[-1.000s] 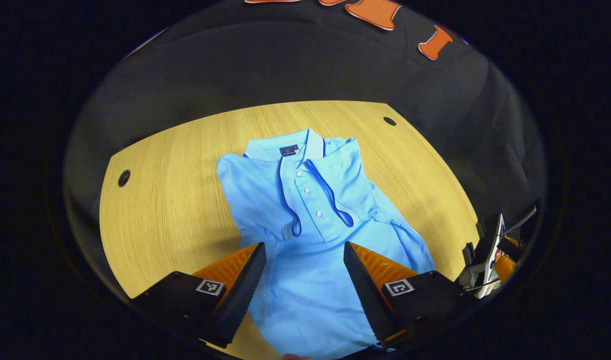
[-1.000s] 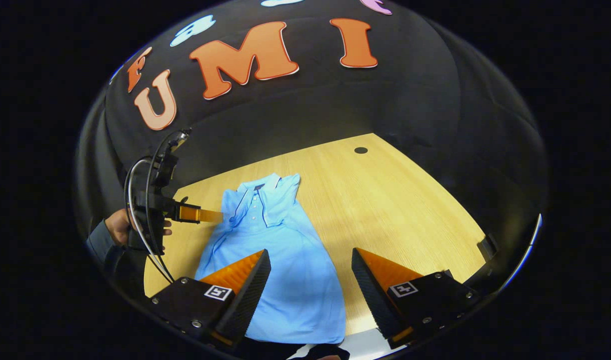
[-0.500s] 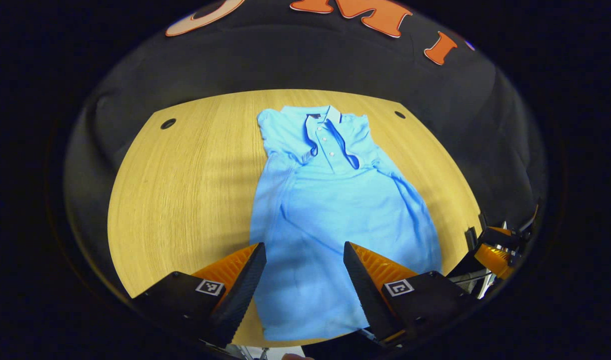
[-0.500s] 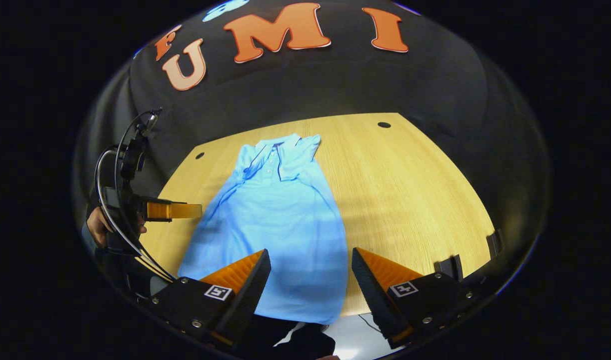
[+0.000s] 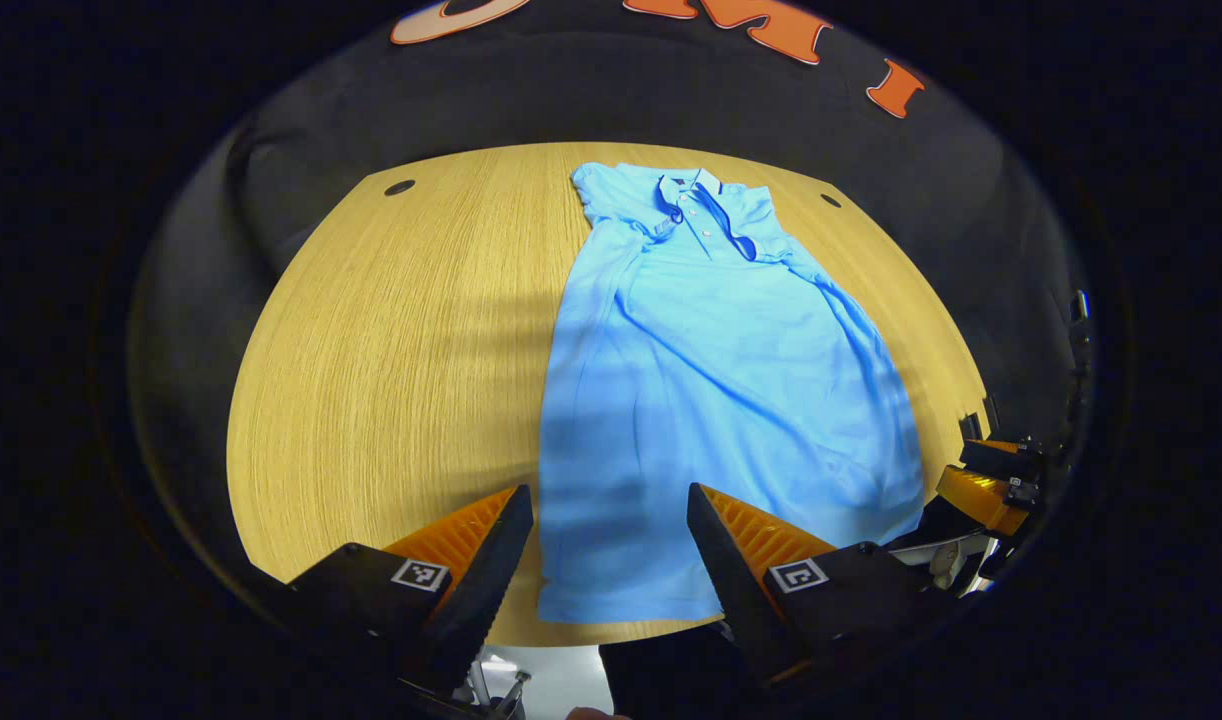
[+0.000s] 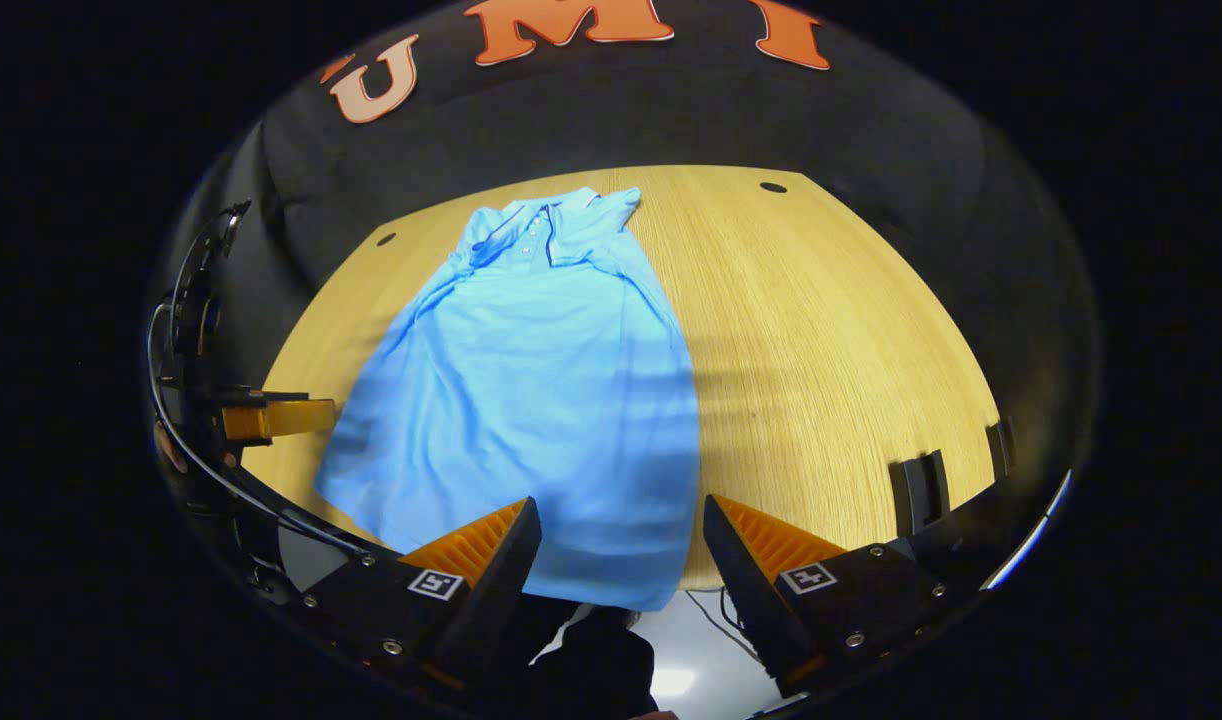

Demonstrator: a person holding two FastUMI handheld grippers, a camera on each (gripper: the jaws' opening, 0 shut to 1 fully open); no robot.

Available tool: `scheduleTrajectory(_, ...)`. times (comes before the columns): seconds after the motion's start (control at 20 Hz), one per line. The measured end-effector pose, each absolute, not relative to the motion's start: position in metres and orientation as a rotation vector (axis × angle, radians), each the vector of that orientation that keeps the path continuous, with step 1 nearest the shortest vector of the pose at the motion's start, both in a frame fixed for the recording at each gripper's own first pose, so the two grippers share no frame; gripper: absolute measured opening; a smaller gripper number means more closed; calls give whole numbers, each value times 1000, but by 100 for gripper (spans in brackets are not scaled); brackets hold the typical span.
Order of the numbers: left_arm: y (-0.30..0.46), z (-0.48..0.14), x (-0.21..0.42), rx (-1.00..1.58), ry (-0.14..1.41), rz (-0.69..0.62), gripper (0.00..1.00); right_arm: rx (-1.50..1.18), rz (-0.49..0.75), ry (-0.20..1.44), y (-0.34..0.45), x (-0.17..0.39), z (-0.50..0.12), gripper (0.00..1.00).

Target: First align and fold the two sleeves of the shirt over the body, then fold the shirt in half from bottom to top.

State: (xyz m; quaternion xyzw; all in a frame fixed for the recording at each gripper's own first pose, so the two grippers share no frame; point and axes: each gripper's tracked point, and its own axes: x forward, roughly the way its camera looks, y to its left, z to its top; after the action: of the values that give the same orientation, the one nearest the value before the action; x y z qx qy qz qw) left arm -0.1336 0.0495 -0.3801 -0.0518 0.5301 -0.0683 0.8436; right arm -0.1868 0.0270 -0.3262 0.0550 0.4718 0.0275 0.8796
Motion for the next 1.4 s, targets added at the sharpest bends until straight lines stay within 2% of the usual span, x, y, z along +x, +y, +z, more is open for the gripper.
scheduleTrajectory(0.5, 51, -412, -185, -90, 1206, -129, 100, 35, 13, 1182, 21, -214, -369, 99)
scheduleTrajectory(0.65, 50, -419, -183, -92, 1224, -122, 100, 33, -2, 1229, 21, -215, -378, 99)
scheduleTrajectory(0.95, 47, -429, -190, -98, 1275, -117, 100, 33, 16, 1313, 26, -216, -384, 99)
scheduleTrajectory(1.15, 49, -430, -193, -16, 1278, -118, 99, -5, 59, 1376, 28, -217, -382, 99)
scheduleTrajectory(1.4, 47, -431, -191, -6, 1283, -115, 100, 51, -5, 1414, 26, -216, -384, 83)
